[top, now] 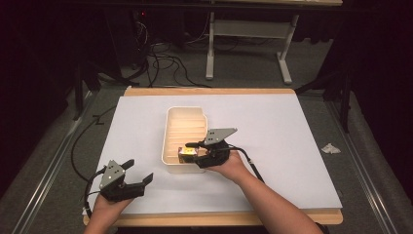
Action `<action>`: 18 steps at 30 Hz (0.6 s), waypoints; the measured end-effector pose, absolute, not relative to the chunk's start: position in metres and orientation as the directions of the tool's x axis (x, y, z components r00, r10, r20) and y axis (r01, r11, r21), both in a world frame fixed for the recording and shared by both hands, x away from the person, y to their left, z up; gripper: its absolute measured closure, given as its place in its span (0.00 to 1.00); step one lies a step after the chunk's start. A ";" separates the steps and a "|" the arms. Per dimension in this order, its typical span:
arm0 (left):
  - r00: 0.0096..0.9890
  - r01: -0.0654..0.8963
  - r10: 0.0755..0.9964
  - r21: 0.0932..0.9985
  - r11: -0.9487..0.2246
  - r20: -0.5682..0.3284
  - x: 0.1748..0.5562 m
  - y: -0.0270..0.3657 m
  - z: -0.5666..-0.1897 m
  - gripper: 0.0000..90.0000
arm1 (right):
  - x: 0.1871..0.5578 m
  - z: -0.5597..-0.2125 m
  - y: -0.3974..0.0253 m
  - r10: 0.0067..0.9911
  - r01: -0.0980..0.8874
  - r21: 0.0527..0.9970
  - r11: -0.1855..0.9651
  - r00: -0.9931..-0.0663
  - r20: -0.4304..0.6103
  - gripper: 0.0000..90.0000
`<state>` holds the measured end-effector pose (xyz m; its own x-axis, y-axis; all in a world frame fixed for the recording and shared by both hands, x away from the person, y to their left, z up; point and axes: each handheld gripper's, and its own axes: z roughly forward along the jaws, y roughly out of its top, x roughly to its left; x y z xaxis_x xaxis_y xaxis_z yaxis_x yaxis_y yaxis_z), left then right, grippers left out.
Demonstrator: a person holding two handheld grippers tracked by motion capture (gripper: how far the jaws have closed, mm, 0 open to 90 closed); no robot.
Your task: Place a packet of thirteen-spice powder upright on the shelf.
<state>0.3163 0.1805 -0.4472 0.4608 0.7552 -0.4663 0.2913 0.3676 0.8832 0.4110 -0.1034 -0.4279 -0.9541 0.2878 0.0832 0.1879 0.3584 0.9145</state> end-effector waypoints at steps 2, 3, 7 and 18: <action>0.460 0.291 0.754 0.882 0.370 -0.468 0.317 0.180 -0.447 0.17 | 0.410 -0.428 -0.103 0.294 0.195 0.915 0.352 -0.952 0.090 0.49; 0.459 0.292 0.754 0.882 0.371 -0.469 0.317 0.180 -0.447 0.17 | 0.410 -0.427 -0.103 0.298 0.195 0.917 0.349 -0.951 0.089 0.44; 0.460 0.292 0.754 0.882 0.370 -0.469 0.317 0.180 -0.447 0.17 | 0.406 -0.425 -0.103 0.330 0.189 0.922 0.338 -0.941 0.072 0.36; 0.460 0.292 0.755 0.883 0.368 -0.467 0.317 0.181 -0.447 0.17 | 0.393 -0.414 -0.109 0.382 0.177 0.916 0.359 -0.924 0.028 0.23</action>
<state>0.3169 0.1814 -0.4471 0.4600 0.7554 -0.4666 0.2918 0.3677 0.8830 0.3926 -0.1090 -0.4138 -0.9238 0.3818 0.0284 0.1766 0.3592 0.9164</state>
